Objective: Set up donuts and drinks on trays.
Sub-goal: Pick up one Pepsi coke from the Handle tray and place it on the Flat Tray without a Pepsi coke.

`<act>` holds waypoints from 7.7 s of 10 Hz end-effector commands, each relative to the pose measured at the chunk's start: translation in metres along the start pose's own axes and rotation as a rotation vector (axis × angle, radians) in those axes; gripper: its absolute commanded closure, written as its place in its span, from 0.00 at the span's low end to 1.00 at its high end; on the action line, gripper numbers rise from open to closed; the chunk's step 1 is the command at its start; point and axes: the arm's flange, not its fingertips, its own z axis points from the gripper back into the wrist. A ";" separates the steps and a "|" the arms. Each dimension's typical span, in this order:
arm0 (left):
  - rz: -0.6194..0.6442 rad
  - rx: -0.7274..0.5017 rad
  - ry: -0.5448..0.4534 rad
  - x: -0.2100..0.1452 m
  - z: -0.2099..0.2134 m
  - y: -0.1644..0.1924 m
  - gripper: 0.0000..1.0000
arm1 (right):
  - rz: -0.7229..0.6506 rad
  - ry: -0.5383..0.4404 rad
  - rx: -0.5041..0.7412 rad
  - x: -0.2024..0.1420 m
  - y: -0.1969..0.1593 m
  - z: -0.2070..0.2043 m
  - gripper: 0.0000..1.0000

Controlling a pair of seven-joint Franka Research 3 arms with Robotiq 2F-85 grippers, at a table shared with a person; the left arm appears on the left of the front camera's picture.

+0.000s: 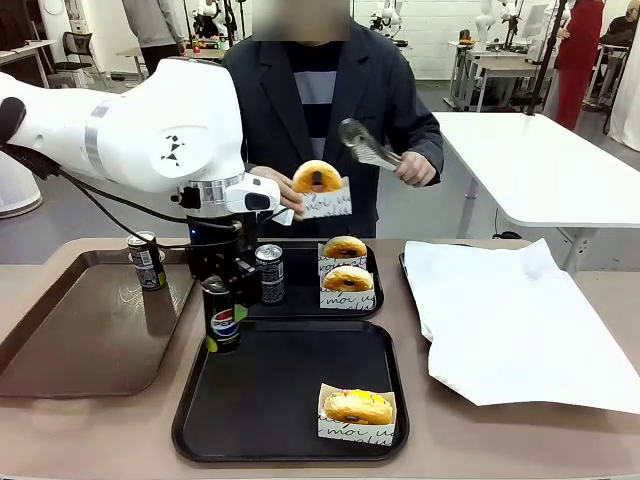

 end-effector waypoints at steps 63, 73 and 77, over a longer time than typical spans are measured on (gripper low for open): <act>0.163 -0.076 -0.253 -0.090 0.053 0.023 0.00 | 0.017 -0.008 0.020 0.001 0.000 0.001 0.00; 0.687 -0.957 -0.528 -0.313 0.051 0.298 0.00 | 0.017 -0.008 0.020 0.001 0.000 0.001 0.00; 0.509 -1.020 -0.756 -0.350 0.016 0.315 0.00 | 0.017 -0.008 0.020 0.001 0.000 0.001 0.00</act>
